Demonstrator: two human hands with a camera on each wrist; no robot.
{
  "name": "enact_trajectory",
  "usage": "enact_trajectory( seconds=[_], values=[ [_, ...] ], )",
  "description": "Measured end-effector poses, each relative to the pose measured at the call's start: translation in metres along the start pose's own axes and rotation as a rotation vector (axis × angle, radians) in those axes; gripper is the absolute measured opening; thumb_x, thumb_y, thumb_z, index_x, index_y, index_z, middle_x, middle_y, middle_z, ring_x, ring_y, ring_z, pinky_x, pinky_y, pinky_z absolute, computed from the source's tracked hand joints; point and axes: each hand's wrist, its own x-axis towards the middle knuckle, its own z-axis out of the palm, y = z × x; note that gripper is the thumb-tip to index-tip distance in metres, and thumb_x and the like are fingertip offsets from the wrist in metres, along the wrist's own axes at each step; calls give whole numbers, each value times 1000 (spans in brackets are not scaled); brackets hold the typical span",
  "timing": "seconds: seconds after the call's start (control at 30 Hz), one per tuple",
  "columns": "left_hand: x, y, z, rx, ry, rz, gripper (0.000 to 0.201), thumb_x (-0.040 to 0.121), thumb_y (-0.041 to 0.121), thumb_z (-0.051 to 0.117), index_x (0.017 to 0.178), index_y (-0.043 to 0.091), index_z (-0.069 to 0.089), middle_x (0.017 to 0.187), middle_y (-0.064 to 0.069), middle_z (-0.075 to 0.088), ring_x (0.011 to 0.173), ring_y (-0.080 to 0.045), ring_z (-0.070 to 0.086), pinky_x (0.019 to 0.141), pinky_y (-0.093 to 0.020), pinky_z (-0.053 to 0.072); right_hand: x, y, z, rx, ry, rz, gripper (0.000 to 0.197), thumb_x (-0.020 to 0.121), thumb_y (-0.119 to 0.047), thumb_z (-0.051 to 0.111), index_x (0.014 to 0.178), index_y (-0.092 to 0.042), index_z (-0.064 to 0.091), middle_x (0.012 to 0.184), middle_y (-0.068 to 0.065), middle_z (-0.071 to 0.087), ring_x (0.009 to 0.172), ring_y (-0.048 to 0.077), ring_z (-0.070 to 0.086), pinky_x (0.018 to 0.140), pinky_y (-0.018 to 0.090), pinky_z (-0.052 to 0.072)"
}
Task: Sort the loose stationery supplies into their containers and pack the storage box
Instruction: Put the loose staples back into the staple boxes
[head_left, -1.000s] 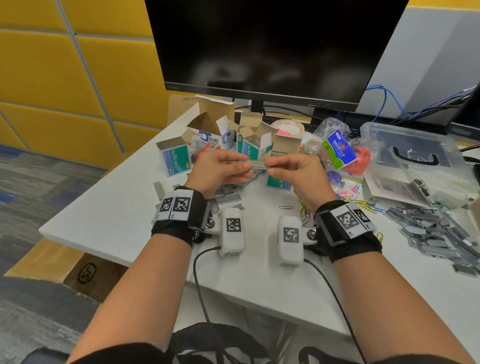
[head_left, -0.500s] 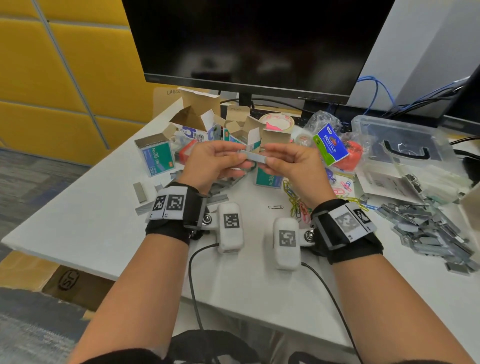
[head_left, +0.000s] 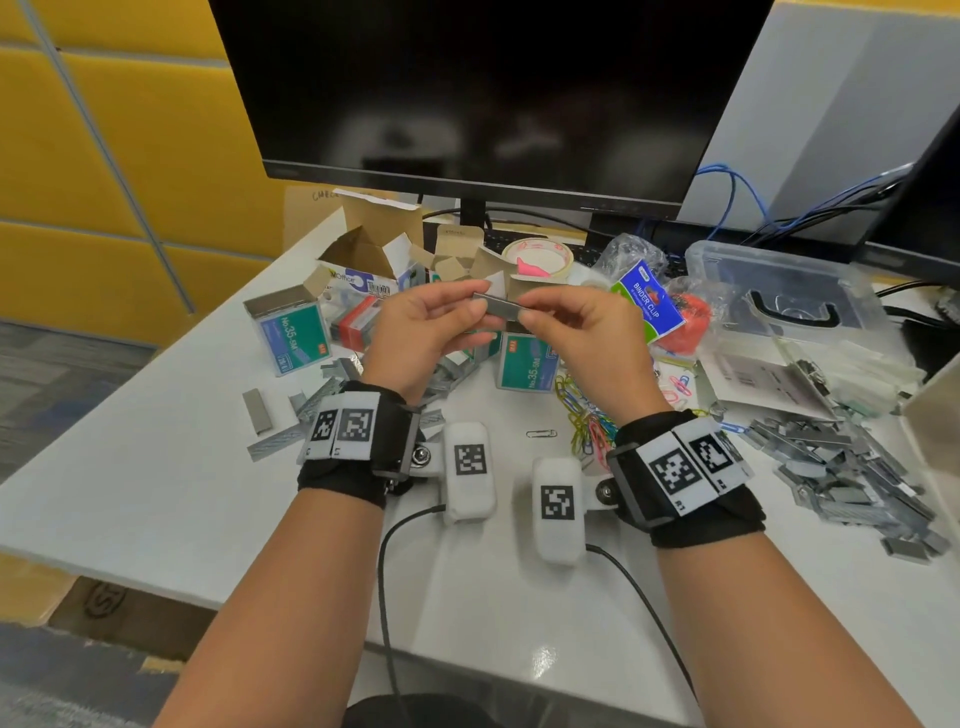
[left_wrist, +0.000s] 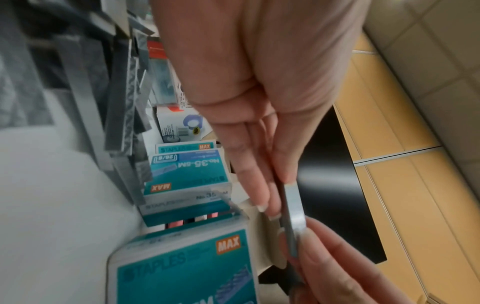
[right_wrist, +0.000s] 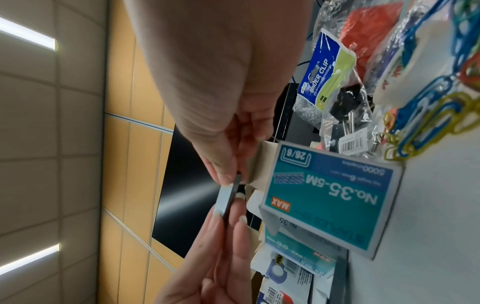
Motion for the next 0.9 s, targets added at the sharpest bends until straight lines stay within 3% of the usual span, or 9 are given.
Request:
enact_trajectory(
  seconds=[0.07,0.2,0.3,0.37,0.43,0.6,0.73,0.83,0.9],
  values=[
    [0,-1,2,0,7,18,24,88,-2,55,109,8,63,83,-1,74,79,-13,72,70,-21,58,1,0,0,-63,19,-25,17,87,-12,64,102,-15,72,77,-20,58,72,-12,54,65,6,42],
    [-1,-2,7,42,27,55,33,87,0,59,117,14,59,101,-2,71,92,-15,69,77,-25,57,0,5,-3,-128,144,-45,16,86,-18,65,100,-21,73,82,-14,63,87,13,50,73,21,41],
    [1,-2,7,148,74,102,40,87,5,62,123,19,55,102,3,64,93,-9,61,76,-20,54,0,11,-11,-158,165,0,16,86,-18,65,100,-23,73,79,-24,55,89,11,39,73,22,34],
    [1,-2,7,218,73,98,37,87,6,62,121,21,57,93,6,60,83,-7,55,72,-16,51,1,15,-17,-180,140,-5,15,86,-17,65,99,-22,73,84,-17,61,92,13,40,77,24,34],
    [1,-3,7,249,40,66,34,88,4,61,118,20,59,88,5,59,76,-7,52,68,-15,49,0,18,-19,-227,112,-32,15,86,-16,65,97,-20,73,88,-8,65,92,14,39,75,19,31],
    [-1,-4,11,322,-39,7,33,88,2,60,117,17,60,105,-4,60,77,-3,57,71,-16,51,1,22,-13,-402,51,-98,13,87,-14,64,95,-17,75,90,0,70,89,14,36,67,20,20],
    [-4,-4,15,336,-106,-35,30,86,2,62,109,21,63,116,-5,47,102,-19,53,95,-34,49,0,20,-7,-364,107,-58,11,86,-13,64,91,-16,73,87,-3,68,88,13,38,67,12,24],
    [-5,-4,15,407,-109,-52,25,87,6,63,106,22,65,115,-7,46,101,-19,52,96,-37,49,0,20,-4,-326,116,23,9,86,-15,65,89,-17,72,81,-6,63,92,18,48,69,22,28],
    [-5,-4,15,444,-112,-52,22,88,8,62,105,21,65,113,-8,44,96,-15,53,93,-34,50,1,20,-3,-294,107,59,8,85,-15,65,87,-17,72,79,-8,62,93,21,54,75,29,40]
  ],
)
